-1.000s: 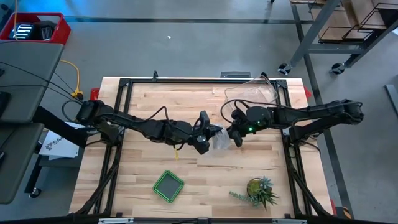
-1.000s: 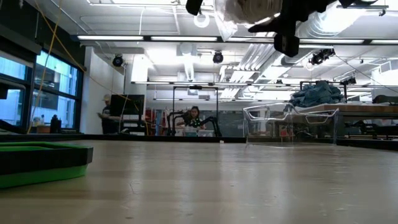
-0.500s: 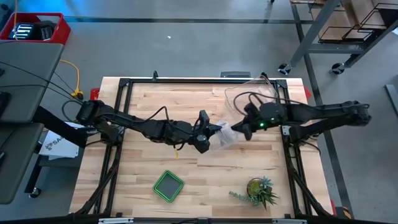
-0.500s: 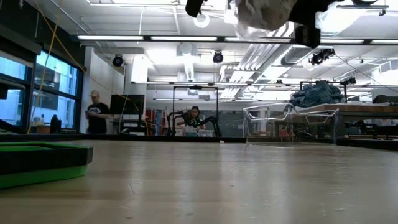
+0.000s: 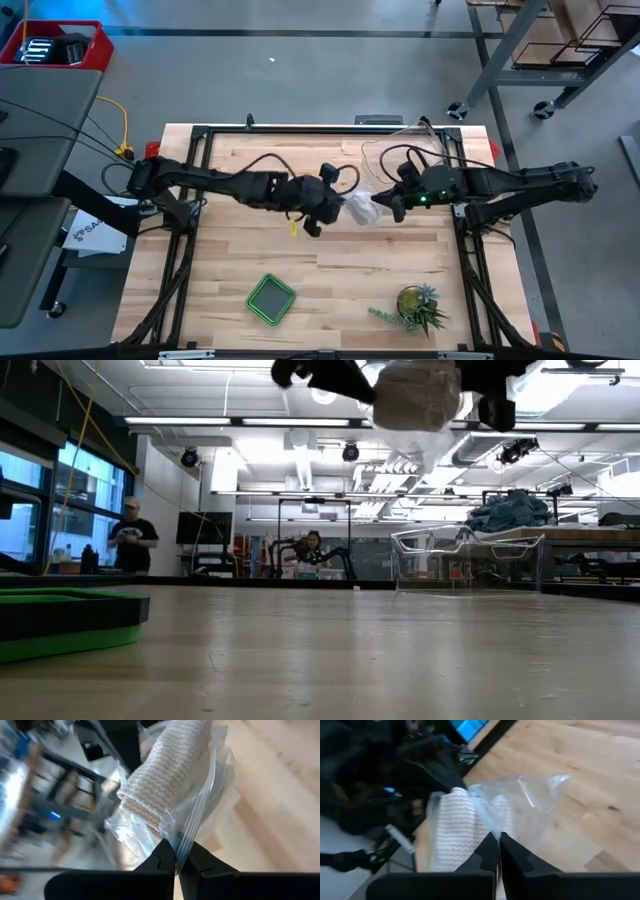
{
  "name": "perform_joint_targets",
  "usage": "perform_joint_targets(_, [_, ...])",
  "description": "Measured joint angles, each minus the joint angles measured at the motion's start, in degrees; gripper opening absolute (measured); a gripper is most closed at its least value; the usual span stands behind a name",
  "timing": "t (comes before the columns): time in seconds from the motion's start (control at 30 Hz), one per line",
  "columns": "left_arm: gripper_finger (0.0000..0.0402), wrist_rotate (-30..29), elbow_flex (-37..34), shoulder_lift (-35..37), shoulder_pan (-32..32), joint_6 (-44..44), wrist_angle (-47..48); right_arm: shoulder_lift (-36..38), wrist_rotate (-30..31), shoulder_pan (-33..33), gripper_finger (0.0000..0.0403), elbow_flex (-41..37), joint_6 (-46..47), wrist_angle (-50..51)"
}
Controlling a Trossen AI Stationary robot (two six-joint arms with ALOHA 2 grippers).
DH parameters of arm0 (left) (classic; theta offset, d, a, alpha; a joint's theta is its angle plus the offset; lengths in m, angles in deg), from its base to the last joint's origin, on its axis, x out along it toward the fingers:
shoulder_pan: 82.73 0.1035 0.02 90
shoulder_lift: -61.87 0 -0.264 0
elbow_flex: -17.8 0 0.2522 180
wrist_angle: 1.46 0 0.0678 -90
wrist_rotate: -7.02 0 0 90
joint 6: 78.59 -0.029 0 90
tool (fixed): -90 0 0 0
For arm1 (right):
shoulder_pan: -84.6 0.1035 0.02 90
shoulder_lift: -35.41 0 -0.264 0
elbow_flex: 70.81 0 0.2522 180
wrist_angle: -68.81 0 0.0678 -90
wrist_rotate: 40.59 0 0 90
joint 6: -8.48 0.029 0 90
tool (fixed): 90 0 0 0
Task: Roll bandage
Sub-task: Put the rolled white bandage into the transparent zip bag
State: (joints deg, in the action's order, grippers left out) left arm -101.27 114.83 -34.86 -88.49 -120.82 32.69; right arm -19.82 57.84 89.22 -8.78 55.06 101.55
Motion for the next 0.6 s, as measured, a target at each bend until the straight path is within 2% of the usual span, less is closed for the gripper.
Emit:
perform_joint_targets(0.2, [0.0000, 8.6, 5.7, -0.3, 2.7, 20.6, 9.8, -5.5, 4.7, 0.0, 0.0000, 0.1, 2.6, -0.3])
perform_joint_targets(0.3, [0.0000, 16.5, 6.2, -0.3, 4.5, 30.2, 15.2, -7.6, 6.3, 0.0, 0.0000, 0.4, 2.6, -3.0])
perform_joint_targets(0.37, [0.0000, 21.7, 5.3, -1.0, 5.3, 31.7, 16.4, -8.0, 7.6, 0.1, 0.0000, 1.0, -1.8, -8.7])
perform_joint_targets(0.43, [0.0000, 20.9, 4.8, -1.9, 5.2, 27.0, 15.8, -8.2, 7.4, 0.1, 0.0000, 1.8, -5.8, -12.6])
perform_joint_targets(0.47, [0.0000, 17.9, 4.6, -2.0, 5.0, 24.0, 15.9, -8.7, 7.5, 0.1, 0.0000, 2.5, -6.8, -11.3])
perform_joint_targets(0.53, [0.0000, 10.3, 4.3, -2.2, 4.7, 22.7, 14.1, -9.5, 7.9, 0.0, 0.0000, 4.5, -6.1, -3.5])
perform_joint_targets(0.6, [0.0000, 10.1, 4.2, -1.9, 4.9, 25.2, 10.9, -10.6, 8.5, 0.2, 0.0000, 5.7, -4.8, 3.9])
